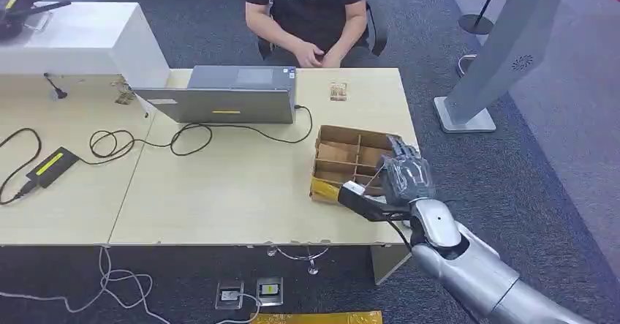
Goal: Pass the card to the sensor for recognition and then transmit it.
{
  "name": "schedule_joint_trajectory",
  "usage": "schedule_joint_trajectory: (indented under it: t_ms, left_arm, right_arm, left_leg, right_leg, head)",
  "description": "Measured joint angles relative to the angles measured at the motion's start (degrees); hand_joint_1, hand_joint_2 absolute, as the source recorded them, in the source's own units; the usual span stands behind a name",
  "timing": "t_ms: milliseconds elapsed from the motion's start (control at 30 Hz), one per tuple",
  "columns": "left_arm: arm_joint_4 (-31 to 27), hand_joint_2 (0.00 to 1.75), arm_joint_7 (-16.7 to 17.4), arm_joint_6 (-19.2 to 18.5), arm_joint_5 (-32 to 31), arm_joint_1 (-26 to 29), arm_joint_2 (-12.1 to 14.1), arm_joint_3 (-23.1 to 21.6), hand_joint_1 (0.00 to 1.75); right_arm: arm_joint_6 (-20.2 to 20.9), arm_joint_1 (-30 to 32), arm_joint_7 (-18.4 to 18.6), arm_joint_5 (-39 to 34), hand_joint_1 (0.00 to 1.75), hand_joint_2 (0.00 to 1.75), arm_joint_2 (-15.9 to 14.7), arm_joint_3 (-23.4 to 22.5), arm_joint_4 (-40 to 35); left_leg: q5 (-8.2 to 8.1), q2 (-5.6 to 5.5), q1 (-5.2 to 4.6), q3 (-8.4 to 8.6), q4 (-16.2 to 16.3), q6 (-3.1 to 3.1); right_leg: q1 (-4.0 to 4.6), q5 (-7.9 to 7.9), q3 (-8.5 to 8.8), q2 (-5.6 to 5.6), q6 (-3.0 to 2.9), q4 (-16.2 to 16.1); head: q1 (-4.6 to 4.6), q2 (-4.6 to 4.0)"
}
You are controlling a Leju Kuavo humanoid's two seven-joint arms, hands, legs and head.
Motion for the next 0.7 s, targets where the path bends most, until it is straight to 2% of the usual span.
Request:
schedule_joint_trajectory:
  t_ms: [100,400,600,700]
  left_arm:
    - [0.0,0.0,-0.28,-0.09,-0.2,-0.19,0.0,0.0,0.0]
    - [0.0,0.0,-0.7,-0.24,-0.61,-0.62,-0.11,-0.02,0.0]
    - [0.0,0.0,-0.7,-0.72,-0.63,-1.78,-0.09,0.0,0.0]
    - [0.0,0.0,-0.72,-0.7,-0.57,-1.95,-0.11,-0.02,0.0]
  right_arm:
    - [-0.04,-1.98,0.85,4.12,1.75,1.75,-0.02,-0.11,-2.42]
    - [0.55,-5.17,1.68,9.41,1.75,1.75,-0.02,-0.5,-6.6]
    - [3.06,-8.21,2.18,10.37,1.75,1.75,-0.02,-1.9,-10.73]
    - [3.06,-8.86,1.66,9.69,1.75,1.75,0.07,-2.6,-11.87]
  left_leg:
    - [0.01,0.02,0.0,0.03,0.0,0.0]
    - [0.02,0.06,0.0,0.03,0.0,0.0]
    - [0.04,0.05,0.0,0.03,0.0,-0.02]
    - [0.04,0.05,0.0,0.02,0.0,-0.03]
  right_leg:
    - [0.0,0.0,0.0,0.03,0.0,0.0]
    - [0.0,0.02,0.0,0.07,0.01,0.01]
    - [0.0,0.02,0.01,0.05,0.01,0.01]
    - [0.0,0.02,0.01,0.05,0.01,0.02]
  head:
    - [0.0,0.0]
    - [0.0,0.02]
    - [0.0,0.0]
    - [0.02,0.0]
